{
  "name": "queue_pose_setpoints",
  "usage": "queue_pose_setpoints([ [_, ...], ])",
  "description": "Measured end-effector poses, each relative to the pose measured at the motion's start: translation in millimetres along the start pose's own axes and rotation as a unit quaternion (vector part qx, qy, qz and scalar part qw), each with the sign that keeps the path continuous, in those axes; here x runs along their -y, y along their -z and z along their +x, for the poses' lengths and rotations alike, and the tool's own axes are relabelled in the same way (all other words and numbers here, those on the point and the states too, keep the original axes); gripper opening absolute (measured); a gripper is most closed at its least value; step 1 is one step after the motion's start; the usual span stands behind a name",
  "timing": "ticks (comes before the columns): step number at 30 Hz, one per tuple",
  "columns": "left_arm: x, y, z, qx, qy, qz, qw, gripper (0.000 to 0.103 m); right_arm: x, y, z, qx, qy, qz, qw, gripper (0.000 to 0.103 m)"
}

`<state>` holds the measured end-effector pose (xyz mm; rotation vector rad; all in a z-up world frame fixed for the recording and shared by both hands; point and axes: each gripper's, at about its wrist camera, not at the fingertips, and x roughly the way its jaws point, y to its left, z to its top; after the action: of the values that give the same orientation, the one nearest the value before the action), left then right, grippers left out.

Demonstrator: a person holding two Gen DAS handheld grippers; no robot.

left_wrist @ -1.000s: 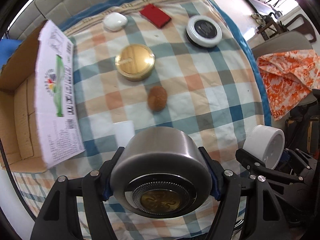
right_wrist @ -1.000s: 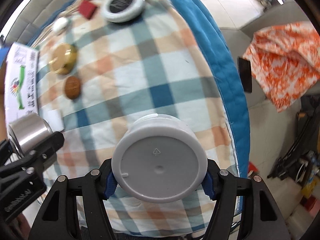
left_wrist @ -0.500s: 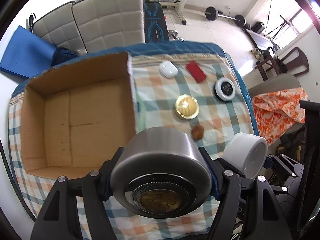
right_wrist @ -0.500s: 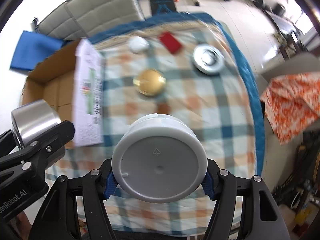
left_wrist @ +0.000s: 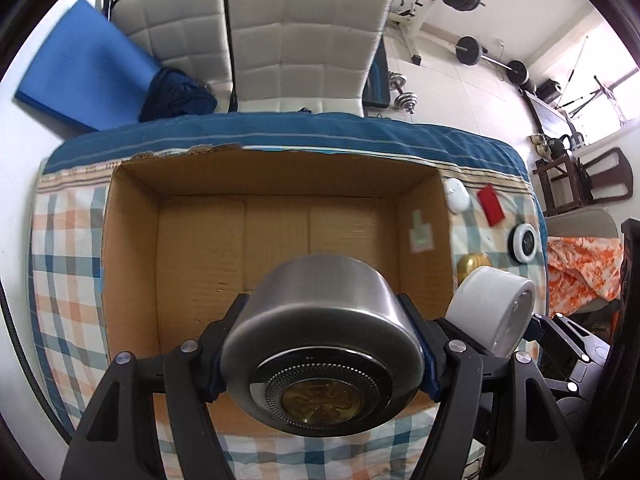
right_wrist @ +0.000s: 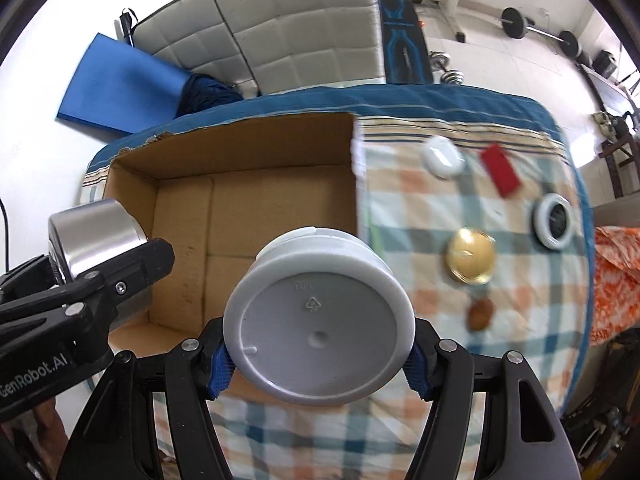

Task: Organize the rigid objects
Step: 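Carry the silver tin and white jar into the box with both tools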

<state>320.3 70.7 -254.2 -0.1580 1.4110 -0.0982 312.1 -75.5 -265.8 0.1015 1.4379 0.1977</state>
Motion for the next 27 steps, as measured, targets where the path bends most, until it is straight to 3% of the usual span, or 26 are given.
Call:
queue_pose_setpoints([
  [6,-49,-30,42,-0.043,0.031,-0.037,0.9979,0.069,-30,-35,44,-0.018,-0.009,-0.003,1.0,0.069],
  [12,-74,-50,93,-0.09,0.048,-0.063,0.9928,0.069,-43,-59,101,-0.051,-0.007,-0.008,0.999,0.07],
  [20,-74,-62,140,-0.125,0.033,-0.055,0.99,0.069,-46,-75,155,-0.087,0.012,-0.025,0.996,0.07],
  [27,-66,-63,158,-0.145,0.026,-0.051,0.9877,0.069,-43,-84,178,-0.101,0.025,-0.029,0.994,0.07],
])
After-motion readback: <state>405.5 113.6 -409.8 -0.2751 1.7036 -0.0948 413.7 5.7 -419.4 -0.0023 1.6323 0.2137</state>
